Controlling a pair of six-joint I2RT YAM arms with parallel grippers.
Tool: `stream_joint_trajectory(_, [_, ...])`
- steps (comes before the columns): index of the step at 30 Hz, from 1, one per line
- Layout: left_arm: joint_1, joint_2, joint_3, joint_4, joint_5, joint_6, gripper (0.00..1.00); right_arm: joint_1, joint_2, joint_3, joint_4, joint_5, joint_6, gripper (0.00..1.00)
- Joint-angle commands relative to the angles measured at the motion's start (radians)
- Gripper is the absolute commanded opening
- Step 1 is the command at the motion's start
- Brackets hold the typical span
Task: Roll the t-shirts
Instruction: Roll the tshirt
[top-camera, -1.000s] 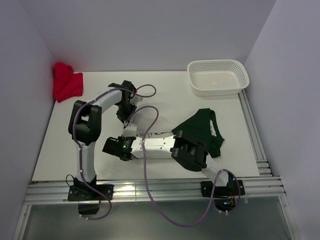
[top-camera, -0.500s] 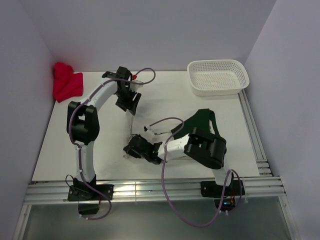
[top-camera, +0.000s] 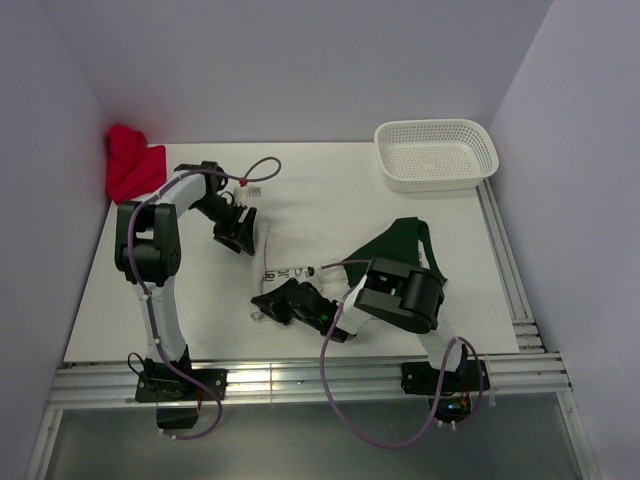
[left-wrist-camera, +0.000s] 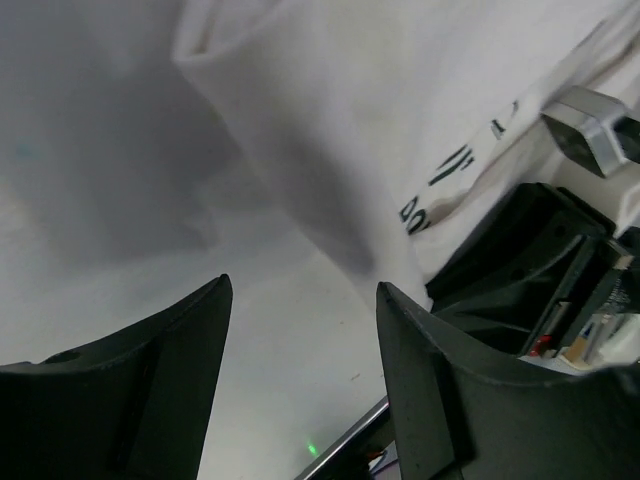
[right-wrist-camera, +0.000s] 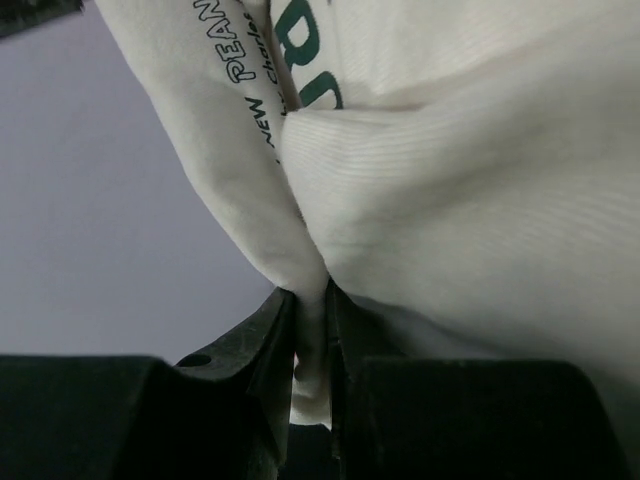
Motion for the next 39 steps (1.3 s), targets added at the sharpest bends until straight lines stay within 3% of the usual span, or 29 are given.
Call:
stream_joint_trajectory(1, [-0.013, -0.039, -0.056, 0.066, 0.175, 0.05, 0.65, 0.001, 0.055, -0.04, 0.056, -0.043, 0.063, 0.01])
stream_joint_trajectory(11, [-0.015, 0.032, -0.103, 0.229, 0.171, -0.136, 0.54, -0.002, 0.051, -0.071, 0.061, -0.041, 0.08, 0.01])
stream_joint_trajectory(18, [-0.07, 0.021, -0.096, 0.246, -0.005, -0.189, 0.31, 0.001, 0.011, -0.051, -0.048, -0.018, 0.04, 0.02])
stream_joint_trajectory(20, [-0.087, 0.014, -0.093, 0.241, -0.077, -0.196, 0.26, 0.001, -0.021, -0.031, -0.134, -0.003, 0.013, 0.07])
stream_joint_trajectory(21, [-0.1, 0.009, -0.092, 0.241, -0.104, -0.199, 0.23, 0.002, -0.035, -0.022, -0.174, 0.005, 0.0, 0.14])
stream_joint_trajectory(27, [-0.166, -0.005, -0.08, 0.225, -0.317, -0.196, 0.18, 0.021, -0.156, 0.15, -0.663, 0.138, -0.138, 0.42])
stream_joint_trajectory(33, [-0.205, 0.007, -0.058, 0.203, -0.418, -0.183, 0.19, 0.048, -0.198, 0.36, -1.034, 0.234, -0.236, 0.51])
stream_joint_trajectory(39, [-0.242, 0.007, -0.049, 0.188, -0.466, -0.183, 0.2, 0.078, -0.189, 0.519, -1.26, 0.345, -0.282, 0.51])
